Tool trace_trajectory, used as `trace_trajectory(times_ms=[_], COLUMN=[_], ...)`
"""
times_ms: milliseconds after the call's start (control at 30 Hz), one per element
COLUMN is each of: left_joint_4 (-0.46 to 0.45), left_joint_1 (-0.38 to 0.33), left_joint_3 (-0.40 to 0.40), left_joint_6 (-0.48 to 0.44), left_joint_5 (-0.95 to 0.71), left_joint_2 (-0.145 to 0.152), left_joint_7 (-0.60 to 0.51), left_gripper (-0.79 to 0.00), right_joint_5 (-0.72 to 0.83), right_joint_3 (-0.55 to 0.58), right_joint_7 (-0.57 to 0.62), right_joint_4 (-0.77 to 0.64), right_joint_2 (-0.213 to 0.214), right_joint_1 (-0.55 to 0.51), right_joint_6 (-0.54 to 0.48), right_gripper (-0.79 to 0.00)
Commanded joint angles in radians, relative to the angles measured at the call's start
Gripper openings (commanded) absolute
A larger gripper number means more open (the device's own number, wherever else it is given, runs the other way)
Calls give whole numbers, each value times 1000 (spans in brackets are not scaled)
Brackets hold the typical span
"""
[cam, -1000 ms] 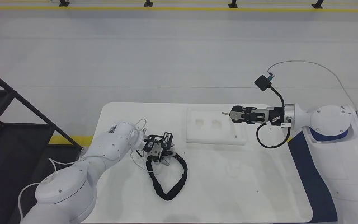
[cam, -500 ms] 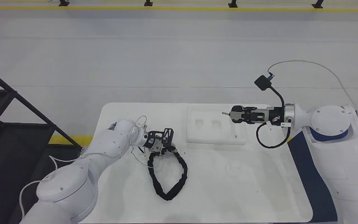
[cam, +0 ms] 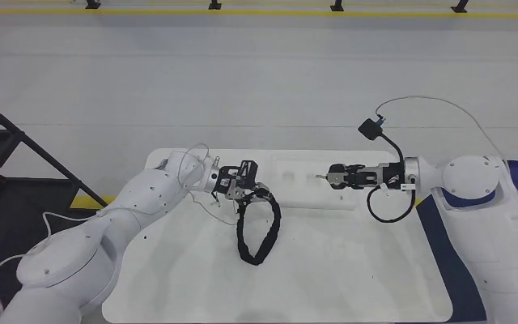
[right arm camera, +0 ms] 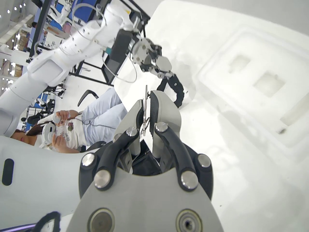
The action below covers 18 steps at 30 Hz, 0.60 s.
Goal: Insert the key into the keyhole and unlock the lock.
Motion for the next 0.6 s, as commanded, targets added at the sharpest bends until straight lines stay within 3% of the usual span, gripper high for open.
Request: trace_trajectory(times_ms=[0, 333, 567], left_joint_4=[-55, -311, -434], left_joint_1=[-7, -26, -8], left_joint_3=[-6, -69, -130], left_joint_6=[-1, -38, -83], left_joint_5=[-2, 8, -25], left_joint_2=[21, 103, 139], left_joint_7=[-1, -38, -102], left_gripper=[-785, -785, -785], right_joint_5=[8, 91, 112], right_joint_3=[-22, -67, -49], right_joint_7=[53, 120, 116], right_joint_4=[-8, -61, -85], right_joint_2=[0, 2, 11], right_joint_1=[16, 42, 38], right_joint_6=[39, 175, 215], right_gripper=[-785, -785, -785])
